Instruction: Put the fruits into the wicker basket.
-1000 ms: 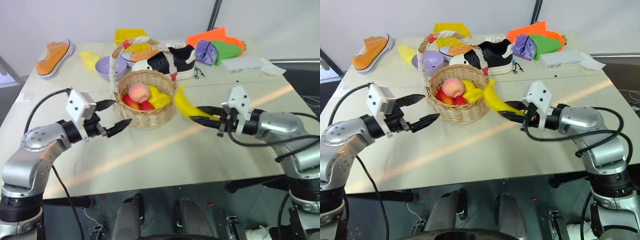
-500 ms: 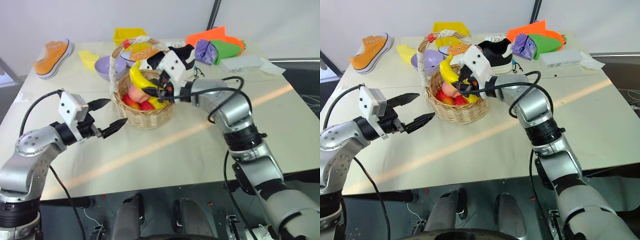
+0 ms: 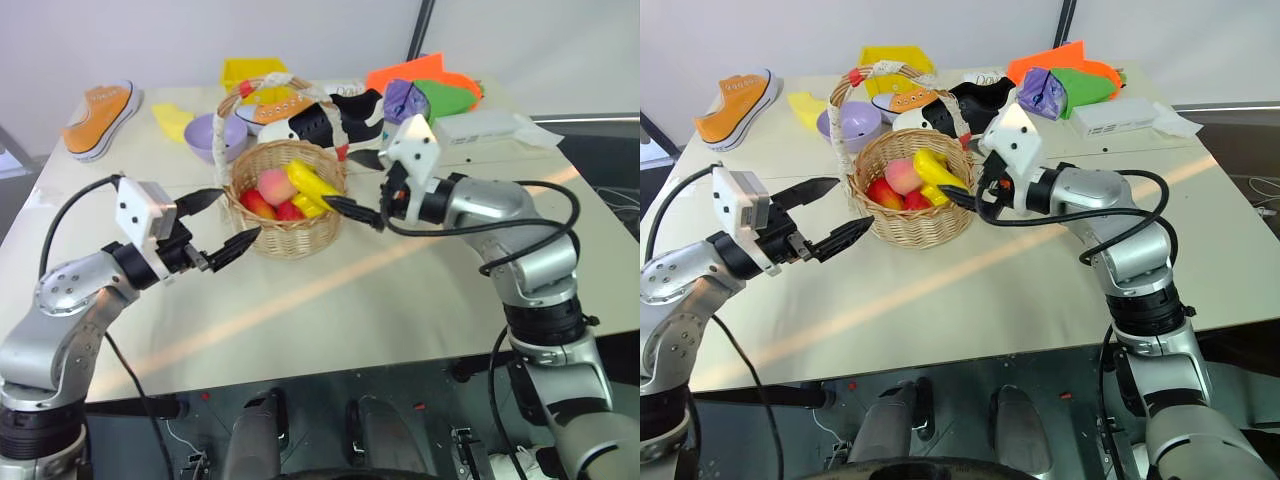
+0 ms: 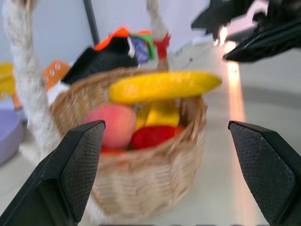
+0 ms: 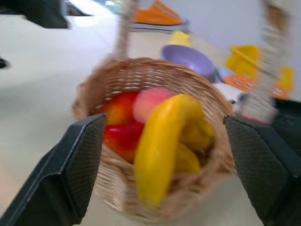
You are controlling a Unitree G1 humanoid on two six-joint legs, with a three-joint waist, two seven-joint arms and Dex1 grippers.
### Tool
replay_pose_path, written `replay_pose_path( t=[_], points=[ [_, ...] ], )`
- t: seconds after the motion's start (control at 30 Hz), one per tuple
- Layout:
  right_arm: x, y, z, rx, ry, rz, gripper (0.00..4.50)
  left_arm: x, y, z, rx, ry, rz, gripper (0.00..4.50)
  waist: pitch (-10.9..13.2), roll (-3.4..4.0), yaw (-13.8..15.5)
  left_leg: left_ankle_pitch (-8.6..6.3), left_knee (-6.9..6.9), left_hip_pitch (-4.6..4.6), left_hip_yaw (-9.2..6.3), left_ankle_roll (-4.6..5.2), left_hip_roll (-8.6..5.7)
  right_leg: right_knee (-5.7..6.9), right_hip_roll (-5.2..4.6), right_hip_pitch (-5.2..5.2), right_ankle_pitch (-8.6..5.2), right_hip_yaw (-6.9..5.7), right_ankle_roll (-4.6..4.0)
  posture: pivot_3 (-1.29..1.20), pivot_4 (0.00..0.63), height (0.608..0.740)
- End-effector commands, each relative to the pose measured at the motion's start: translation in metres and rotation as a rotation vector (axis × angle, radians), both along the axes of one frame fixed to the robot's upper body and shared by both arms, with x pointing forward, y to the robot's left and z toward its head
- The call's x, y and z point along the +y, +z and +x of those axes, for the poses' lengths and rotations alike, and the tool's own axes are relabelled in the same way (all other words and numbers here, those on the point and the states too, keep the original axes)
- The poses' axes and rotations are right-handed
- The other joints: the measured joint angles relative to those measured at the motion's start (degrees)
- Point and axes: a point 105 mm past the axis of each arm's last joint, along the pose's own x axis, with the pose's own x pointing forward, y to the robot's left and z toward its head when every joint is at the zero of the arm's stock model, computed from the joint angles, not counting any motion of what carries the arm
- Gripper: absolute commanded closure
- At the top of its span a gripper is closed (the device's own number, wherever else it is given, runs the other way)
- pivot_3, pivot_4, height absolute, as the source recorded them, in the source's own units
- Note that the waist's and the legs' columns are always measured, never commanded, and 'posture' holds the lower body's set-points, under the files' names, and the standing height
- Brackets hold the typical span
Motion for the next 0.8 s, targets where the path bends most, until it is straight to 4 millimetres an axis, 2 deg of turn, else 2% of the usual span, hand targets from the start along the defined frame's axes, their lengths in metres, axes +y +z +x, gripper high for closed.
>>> replay_pose_path(
  t=[0.03,0.23,0.27,0.37,0.43,0.53,0.6,0.7,0.77,0.8],
  points=[
    [-0.005,0.02,0.021,-0.067,-0.133,0.096,0.37,-0.007,0.011,0.0,-0.048,-0.027,-0.014,0.0,0.0,0.01,-0.1,0.01,0.0,0.01,0.01,0.01,-0.01,0.0,0.05,0.0,0.01,0.0,0.02,0.0,0.15,0.74],
    [0.011,0.015,0.054,-0.056,-0.176,0.146,0.37,-0.012,0.009,0.002,-0.045,-0.042,-0.008,0.0,0.0,0.01,0.0,0.04,-0.03,-0.01,0.09,0.01,-0.03,0.0,0.16,-0.03,0.1,0.01,0.18,0.0,0.15,0.74],
    [0.012,0.015,0.059,-0.05,-0.189,0.163,0.61,-0.012,0.009,0.001,-0.046,-0.042,-0.007,0.0,0.0,0.01,0.0,0.04,-0.03,-0.02,0.12,0.01,-0.03,0.0,0.16,-0.03,0.1,0.01,0.18,0.0,0.15,0.74],
    [0.011,0.015,0.063,-0.051,-0.201,0.192,1.64,-0.011,0.009,0.0,-0.047,-0.037,-0.005,0.0,0.0,0.01,0.2,0.05,-0.02,-0.04,0.18,0.01,-0.03,0.0,0.16,-0.02,0.1,-0.01,0.19,0.0,0.15,0.74],
    [0.007,0.017,0.064,-0.057,-0.217,0.206,2.81,-0.01,0.009,-0.001,-0.045,-0.033,-0.004,0.0,0.0,0.01,0.2,0.05,-0.02,-0.05,0.18,0.01,-0.03,0.0,0.15,-0.02,0.1,-0.01,0.19,0.0,0.15,0.74],
    [-0.002,0.023,0.061,-0.088,-0.245,0.208,4.25,-0.01,0.007,-0.002,-0.041,-0.03,0.0,0.0,0.0,0.02,0.2,0.04,-0.02,-0.05,0.16,0.0,-0.03,0.0,0.14,-0.02,0.1,0.0,0.19,0.0,0.15,0.74],
    [-0.012,0.029,0.056,-0.116,-0.254,0.212,4.25,-0.01,0.006,-0.002,-0.04,-0.03,0.0,0.0,0.0,0.03,0.2,0.04,-0.03,-0.05,0.16,0.0,-0.03,0.0,0.14,-0.03,0.1,-0.01,0.19,0.0,0.15,0.74],
    [-0.04,0.04,0.051,-0.162,-0.31,0.207,4.25,-0.01,0.006,-0.001,-0.038,-0.033,0.001,0.0,0.0,0.04,0.3,0.04,-0.03,-0.07,0.13,-0.01,-0.01,-0.01,0.11,-0.05,0.1,-0.01,0.18,0.0,0.15,0.74],
    [-0.067,0.047,0.046,-0.196,-0.368,0.192,4.25,-0.011,0.006,0.0,-0.037,-0.038,0.0,0.0,0.0,0.04,0.4,0.04,-0.03,-0.08,0.11,-0.01,-0.01,-0.02,0.09,-0.04,0.1,0.0,0.18,0.0,0.15,0.74],
    [-0.092,0.051,0.045,-0.213,-0.434,0.178,4.25,-0.012,0.005,0.001,-0.035,-0.043,0.0,0.0,0.0,0.04,0.5,0.04,-0.02,-0.08,0.11,-0.01,-0.01,-0.03,0.07,-0.04,0.09,0.0,0.17,0.0,0.15,0.74]
  ],
)
